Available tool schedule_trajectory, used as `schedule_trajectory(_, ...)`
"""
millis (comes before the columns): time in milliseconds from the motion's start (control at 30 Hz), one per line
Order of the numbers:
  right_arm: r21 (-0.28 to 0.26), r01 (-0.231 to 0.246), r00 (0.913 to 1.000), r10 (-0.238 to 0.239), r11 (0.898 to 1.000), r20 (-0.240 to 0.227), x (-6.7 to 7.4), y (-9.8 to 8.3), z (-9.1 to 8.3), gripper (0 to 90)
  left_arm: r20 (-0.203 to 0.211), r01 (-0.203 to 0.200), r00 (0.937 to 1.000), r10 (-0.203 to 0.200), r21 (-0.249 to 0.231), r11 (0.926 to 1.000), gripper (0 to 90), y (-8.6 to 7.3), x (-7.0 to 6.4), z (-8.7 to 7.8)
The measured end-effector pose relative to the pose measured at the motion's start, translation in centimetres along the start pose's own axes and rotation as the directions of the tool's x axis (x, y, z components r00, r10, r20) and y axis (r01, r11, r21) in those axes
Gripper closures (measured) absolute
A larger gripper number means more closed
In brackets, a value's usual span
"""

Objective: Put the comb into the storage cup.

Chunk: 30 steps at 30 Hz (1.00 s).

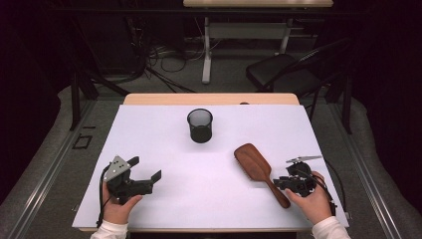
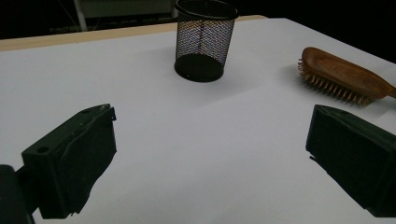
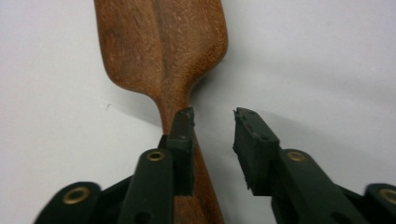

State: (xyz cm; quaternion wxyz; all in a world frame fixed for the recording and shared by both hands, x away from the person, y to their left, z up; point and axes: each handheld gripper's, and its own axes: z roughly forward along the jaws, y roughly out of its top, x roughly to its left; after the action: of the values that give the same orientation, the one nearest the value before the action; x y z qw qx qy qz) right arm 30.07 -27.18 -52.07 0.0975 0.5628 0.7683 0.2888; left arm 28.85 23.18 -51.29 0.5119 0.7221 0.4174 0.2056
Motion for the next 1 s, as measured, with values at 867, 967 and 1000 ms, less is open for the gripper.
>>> schedule_trajectory(867,0.001,0.086,0.9961,-0.086,0.996,-0.018,0.0,0.9,-1.3,58.5,0.000,-0.004,1.0000,0.004,-0.001,1.0000,1.6,0.0,0.0,0.0)
schedule_trajectory(967,-0.002,0.091,0.9957,-0.091,0.996,-0.016,0.1,1.0,-1.4,58.6,-0.001,-0.004,1.0000,0.004,-0.001,1.0000,1.7,0.0,-0.1,0.0)
schedule_trajectory(1000,-0.001,0.107,0.9941,-0.107,0.994,-0.021,0.2,1.1,-1.5,59.1,0.000,-0.004,1.0000,0.004,-0.002,1.0000,1.7,0.0,0.0,0.0)
